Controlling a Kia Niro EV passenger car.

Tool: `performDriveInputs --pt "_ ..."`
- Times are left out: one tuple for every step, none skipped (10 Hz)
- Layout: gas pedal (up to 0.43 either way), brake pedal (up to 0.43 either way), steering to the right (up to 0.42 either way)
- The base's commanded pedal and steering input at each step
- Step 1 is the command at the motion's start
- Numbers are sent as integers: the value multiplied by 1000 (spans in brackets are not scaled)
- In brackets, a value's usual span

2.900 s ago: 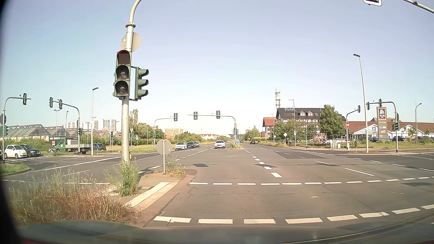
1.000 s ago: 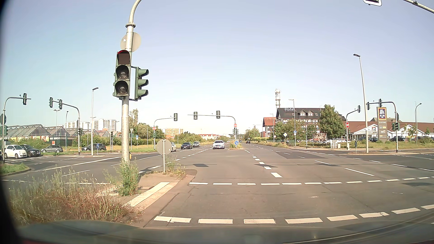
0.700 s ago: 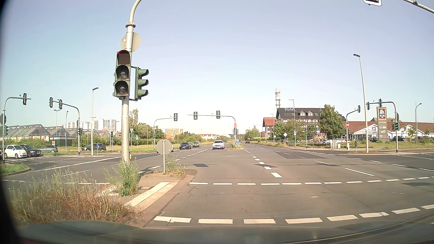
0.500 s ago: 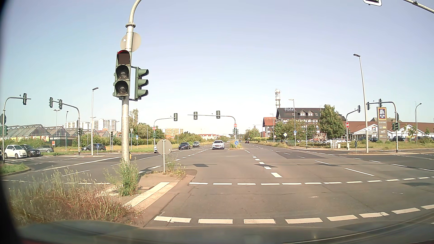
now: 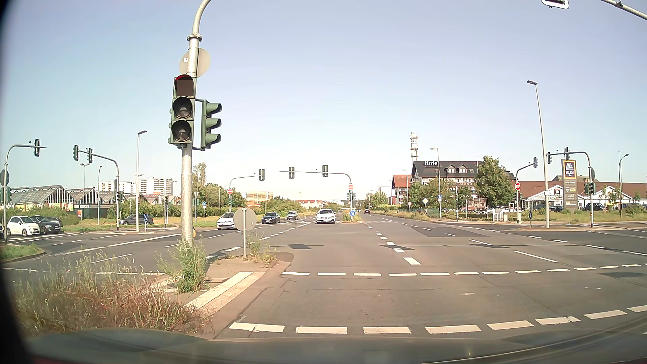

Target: Follow the waypoints while adhering to traffic rules and regulations

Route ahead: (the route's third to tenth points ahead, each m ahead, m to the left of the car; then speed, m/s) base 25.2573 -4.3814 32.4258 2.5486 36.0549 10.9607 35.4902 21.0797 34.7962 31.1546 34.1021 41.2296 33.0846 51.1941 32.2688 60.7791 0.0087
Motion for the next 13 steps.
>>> performDriveInputs --pt "0 293 -1" --pt "0 293 -1" --pt "0 293 -1" --pt "0 299 -2" --pt "0 293 -2" --pt "0 293 -1" --pt "0 293 -1" --pt "0 293 -1" --pt "0 293 -1" --pt "0 293 -1" --pt "0 293 -2" --pt "0 293 -1" --pt "0 293 -1"
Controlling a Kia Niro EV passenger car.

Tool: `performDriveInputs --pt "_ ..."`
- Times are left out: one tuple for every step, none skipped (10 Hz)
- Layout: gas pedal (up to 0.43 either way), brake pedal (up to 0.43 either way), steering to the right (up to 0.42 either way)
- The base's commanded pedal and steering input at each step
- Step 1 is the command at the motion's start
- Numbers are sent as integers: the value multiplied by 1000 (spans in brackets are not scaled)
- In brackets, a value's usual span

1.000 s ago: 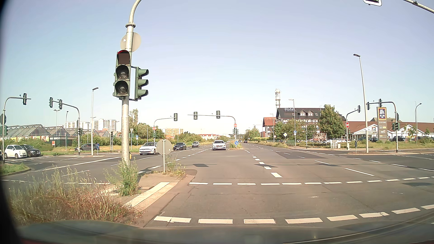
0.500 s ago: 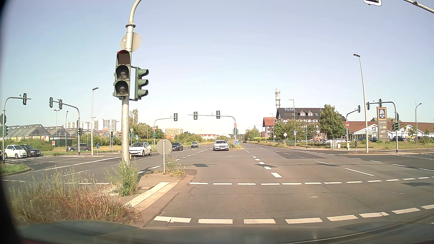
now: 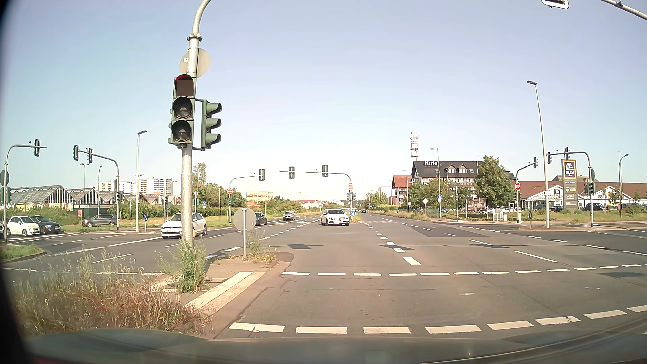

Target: Follow the waypoints while adhering to traffic rules and regulations

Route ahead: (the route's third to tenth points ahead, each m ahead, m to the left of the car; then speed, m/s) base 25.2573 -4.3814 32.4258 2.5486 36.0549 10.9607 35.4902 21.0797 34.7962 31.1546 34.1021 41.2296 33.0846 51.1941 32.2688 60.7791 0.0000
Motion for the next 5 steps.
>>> performDriveInputs --pt "0 293 -2" --pt "0 293 -1" --pt "0 299 -1" --pt "0 293 -2" --pt "0 293 -2"
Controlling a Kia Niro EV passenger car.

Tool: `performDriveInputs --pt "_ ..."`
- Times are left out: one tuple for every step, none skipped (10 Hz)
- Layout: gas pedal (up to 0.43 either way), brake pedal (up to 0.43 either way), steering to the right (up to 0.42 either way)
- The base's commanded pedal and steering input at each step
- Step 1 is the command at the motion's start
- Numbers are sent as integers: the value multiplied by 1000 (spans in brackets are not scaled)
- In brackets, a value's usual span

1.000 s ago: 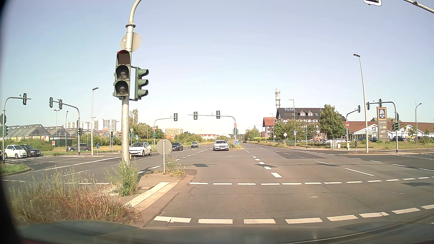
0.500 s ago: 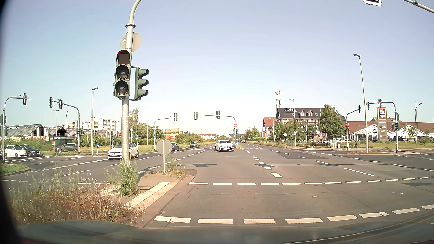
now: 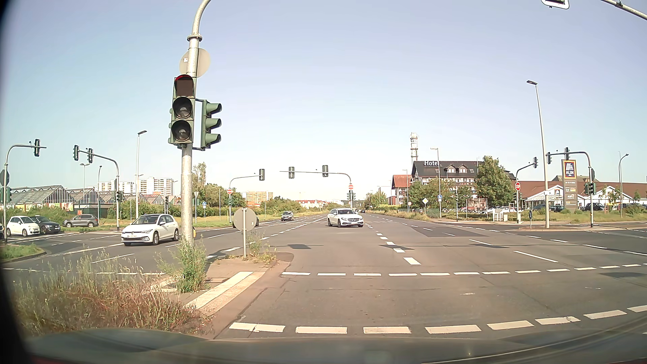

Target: Follow the waypoints while adhering to traffic rules and regulations

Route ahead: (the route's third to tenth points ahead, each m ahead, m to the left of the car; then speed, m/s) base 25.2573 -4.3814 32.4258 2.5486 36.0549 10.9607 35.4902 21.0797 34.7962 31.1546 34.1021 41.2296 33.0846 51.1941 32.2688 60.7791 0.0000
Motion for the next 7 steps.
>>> performDriveInputs --pt "0 293 -1" --pt "0 293 -2" --pt "0 293 -2" --pt "0 293 -1" --pt "0 293 -1" --pt "0 293 -1" --pt "0 293 -2"
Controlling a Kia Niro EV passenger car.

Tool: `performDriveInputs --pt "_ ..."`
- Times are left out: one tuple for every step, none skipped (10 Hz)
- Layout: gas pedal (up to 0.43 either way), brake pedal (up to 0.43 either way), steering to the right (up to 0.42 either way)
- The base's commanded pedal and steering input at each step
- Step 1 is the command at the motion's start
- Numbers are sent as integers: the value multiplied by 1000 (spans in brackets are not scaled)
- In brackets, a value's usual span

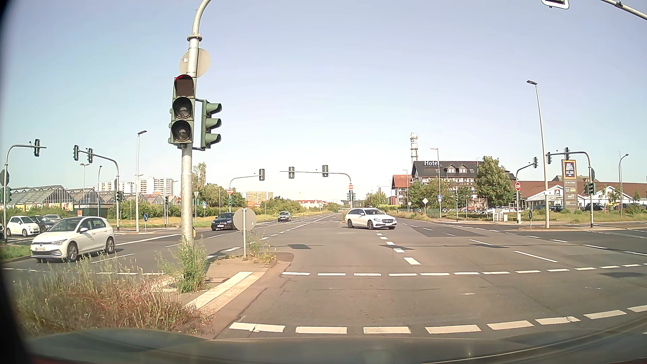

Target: Follow the waypoints while adhering to traffic rules and regulations

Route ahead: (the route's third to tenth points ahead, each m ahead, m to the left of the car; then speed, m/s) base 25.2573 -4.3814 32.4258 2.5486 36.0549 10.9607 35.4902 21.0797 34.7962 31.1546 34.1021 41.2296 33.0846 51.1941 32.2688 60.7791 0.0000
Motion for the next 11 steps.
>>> performDriveInputs --pt "0 299 -1" --pt "0 293 -2" --pt "0 293 -1" --pt "0 299 -1" --pt "0 293 -1" --pt "0 293 -2" --pt "0 293 -2" --pt "0 293 -2" --pt "0 299 -1" --pt "0 293 -1" --pt "0 299 -2"
